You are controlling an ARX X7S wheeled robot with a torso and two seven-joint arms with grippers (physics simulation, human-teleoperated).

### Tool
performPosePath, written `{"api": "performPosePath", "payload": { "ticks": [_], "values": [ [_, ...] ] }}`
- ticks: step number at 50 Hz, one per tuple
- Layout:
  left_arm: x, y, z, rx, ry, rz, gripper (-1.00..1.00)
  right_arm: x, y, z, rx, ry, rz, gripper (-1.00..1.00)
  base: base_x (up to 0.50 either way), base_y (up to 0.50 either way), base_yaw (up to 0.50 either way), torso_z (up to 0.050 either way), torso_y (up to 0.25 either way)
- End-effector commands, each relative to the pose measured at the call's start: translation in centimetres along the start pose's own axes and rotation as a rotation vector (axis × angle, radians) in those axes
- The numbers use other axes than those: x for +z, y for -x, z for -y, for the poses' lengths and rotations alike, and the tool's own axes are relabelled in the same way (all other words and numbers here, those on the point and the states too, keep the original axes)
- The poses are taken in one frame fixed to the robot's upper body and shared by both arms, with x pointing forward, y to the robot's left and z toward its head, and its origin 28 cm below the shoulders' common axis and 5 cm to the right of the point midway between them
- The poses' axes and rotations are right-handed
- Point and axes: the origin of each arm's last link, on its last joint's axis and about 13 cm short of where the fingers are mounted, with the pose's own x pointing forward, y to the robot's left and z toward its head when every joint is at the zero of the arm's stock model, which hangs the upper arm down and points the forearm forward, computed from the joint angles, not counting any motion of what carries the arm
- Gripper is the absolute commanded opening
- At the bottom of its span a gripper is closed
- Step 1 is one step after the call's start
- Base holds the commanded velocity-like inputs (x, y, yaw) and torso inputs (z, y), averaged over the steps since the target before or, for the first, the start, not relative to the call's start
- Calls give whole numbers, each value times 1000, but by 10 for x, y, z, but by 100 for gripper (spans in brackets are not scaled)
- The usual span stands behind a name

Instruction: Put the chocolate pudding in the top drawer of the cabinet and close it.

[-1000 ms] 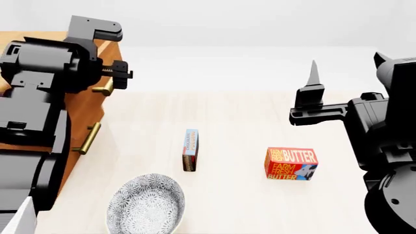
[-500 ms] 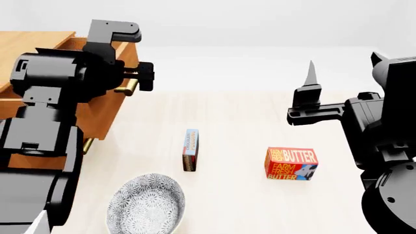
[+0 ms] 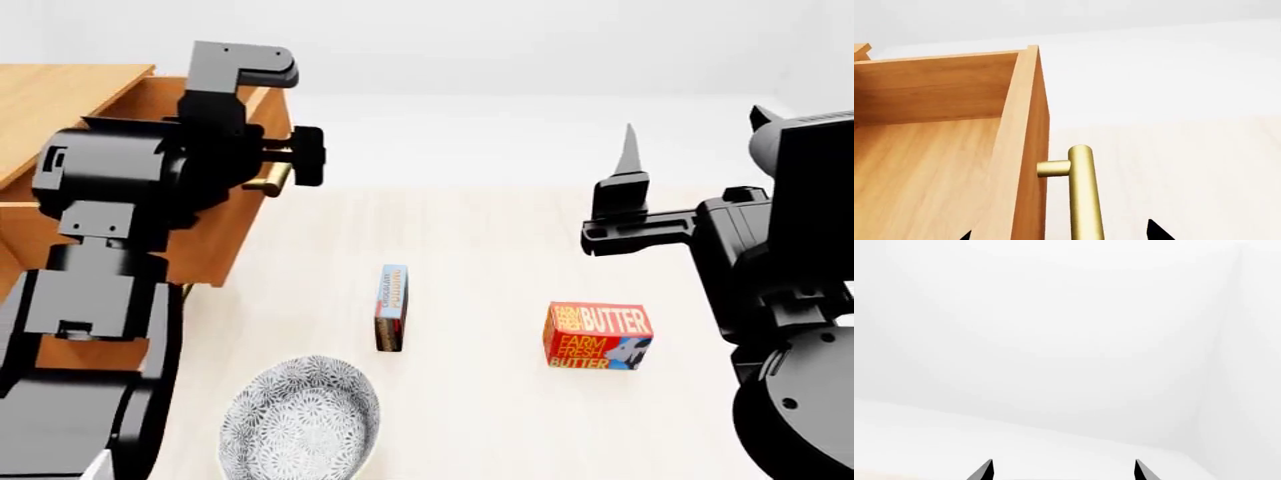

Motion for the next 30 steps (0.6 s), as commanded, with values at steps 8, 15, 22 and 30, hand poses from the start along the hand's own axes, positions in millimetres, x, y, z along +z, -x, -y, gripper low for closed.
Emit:
{"api": "performPosePath", "payload": {
  "ticks": [8,15,22,30],
  "values": [
    [-70,-13,31,-282,65,-361,100,-1,-1,0,2,-2,1,100,-9,0,3,0,0],
    [-71,-9,41,-321,47,-364,100,-1,-1,1,0,-3,0,100,-10,0,3,0,0],
    [-73,-6,48,-351,36,-365,100,-2,-2,1,-1,-4,-1,100,-11,0,3,0,0],
    [-73,3,59,-405,17,-355,100,-2,-3,1,5,-12,-4,100,-14,0,4,0,0]
  ]
}}
